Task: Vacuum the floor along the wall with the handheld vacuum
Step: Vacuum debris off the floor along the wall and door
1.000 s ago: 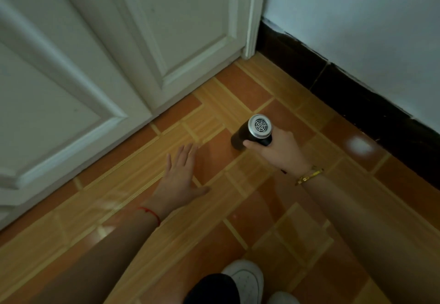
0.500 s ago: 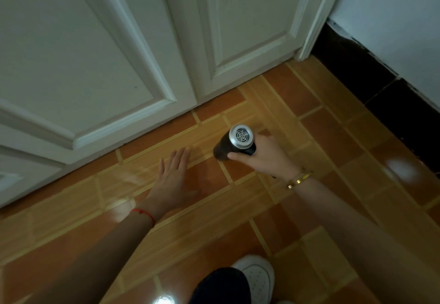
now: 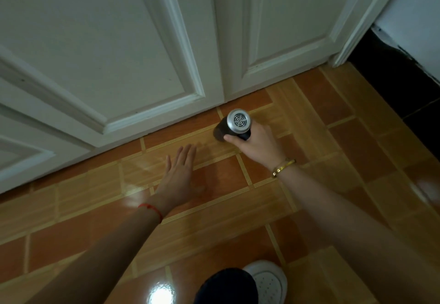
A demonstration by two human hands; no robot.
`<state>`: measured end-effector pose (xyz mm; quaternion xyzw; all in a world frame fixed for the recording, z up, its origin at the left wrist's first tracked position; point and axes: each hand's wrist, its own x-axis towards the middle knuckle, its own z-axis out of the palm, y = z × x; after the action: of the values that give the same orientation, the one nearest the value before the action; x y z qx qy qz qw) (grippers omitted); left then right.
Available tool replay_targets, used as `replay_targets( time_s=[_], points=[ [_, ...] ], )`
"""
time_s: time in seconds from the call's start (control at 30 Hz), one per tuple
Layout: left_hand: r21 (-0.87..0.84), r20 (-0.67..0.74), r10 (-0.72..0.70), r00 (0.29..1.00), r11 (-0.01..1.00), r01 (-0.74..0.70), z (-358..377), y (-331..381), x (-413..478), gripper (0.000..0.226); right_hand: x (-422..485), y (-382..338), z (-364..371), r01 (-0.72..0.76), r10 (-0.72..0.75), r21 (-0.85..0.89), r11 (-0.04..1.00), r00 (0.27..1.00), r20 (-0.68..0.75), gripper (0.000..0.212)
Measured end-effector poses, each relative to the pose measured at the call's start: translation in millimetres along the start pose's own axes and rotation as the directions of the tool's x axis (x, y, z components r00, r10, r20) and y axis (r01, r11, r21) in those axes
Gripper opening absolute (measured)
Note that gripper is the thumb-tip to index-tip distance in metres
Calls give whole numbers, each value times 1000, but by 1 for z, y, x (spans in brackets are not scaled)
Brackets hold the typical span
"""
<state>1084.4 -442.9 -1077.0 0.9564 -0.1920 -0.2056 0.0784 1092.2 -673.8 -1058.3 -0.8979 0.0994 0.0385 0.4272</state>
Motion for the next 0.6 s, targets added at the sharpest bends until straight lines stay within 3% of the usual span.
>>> replay_targets(
  time_s=[0.33,0.5,0.6],
  points=[
    [0,22,86,996,996,-86,-2,37,17,110,-8,54,-64,-184,232,182,966,928,-293,56],
    [10,16,181,983,983,-181,0,75,32,109,-37,95,-95,-324,374,196,926,859,-349,56],
    [-6,26,247,969,969,-247,3,101,39,109,-60,108,-109,-338,376,165,927,839,-393,59]
  ],
)
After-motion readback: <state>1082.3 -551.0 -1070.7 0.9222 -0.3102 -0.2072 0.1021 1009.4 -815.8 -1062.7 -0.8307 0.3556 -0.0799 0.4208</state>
